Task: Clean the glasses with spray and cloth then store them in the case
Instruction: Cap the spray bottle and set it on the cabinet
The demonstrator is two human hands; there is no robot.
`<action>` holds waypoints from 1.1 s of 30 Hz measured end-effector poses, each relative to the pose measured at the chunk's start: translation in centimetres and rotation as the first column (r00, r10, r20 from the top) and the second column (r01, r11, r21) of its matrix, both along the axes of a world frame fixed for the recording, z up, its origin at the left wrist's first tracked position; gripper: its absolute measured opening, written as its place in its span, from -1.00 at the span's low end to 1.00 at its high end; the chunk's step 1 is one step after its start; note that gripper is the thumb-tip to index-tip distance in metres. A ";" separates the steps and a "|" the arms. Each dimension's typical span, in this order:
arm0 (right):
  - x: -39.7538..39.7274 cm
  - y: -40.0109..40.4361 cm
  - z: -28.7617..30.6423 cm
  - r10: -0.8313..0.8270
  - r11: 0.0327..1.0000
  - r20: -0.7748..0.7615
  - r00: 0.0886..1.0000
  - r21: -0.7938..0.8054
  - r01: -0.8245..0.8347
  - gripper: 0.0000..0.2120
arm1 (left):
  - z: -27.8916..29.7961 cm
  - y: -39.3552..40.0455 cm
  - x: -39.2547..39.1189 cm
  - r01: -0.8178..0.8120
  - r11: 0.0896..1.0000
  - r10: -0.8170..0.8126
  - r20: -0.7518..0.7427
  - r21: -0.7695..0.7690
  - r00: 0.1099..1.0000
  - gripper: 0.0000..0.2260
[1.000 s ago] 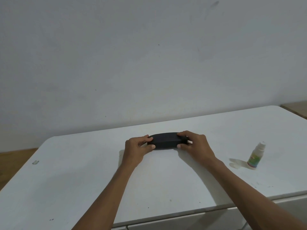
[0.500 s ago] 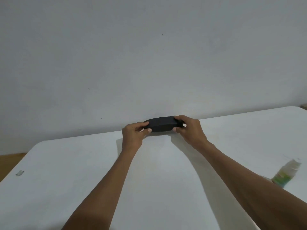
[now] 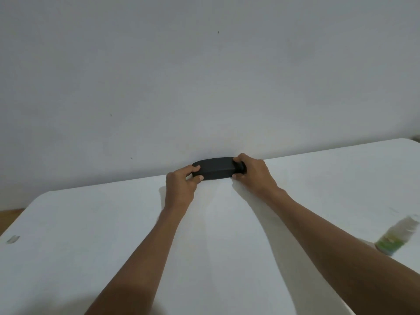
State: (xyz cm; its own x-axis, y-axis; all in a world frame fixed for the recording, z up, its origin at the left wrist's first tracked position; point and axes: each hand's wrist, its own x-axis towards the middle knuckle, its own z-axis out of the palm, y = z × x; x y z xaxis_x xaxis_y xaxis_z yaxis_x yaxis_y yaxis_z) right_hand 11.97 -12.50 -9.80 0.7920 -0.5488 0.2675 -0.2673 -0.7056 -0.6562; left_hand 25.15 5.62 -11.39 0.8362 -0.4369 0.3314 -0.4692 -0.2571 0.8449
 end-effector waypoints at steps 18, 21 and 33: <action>-16.1 2.0 11.7 -0.235 0.961 0.183 0.955 -0.104 0.257 -0.83 | 7.2 -1.2 -15.5 0.289 0.949 -0.298 0.053 0.125 0.953 -0.62; -20.9 1.9 11.6 -0.295 0.944 0.195 0.935 -0.095 0.317 -0.82 | 7.0 -2.3 -19.8 0.392 0.905 -0.400 0.019 0.162 0.916 -0.65; -31.2 3.6 3.8 -0.417 0.908 0.174 0.892 0.122 0.400 -0.48 | 4.5 -5.7 -29.9 0.490 0.776 -0.567 0.100 0.396 0.817 -0.61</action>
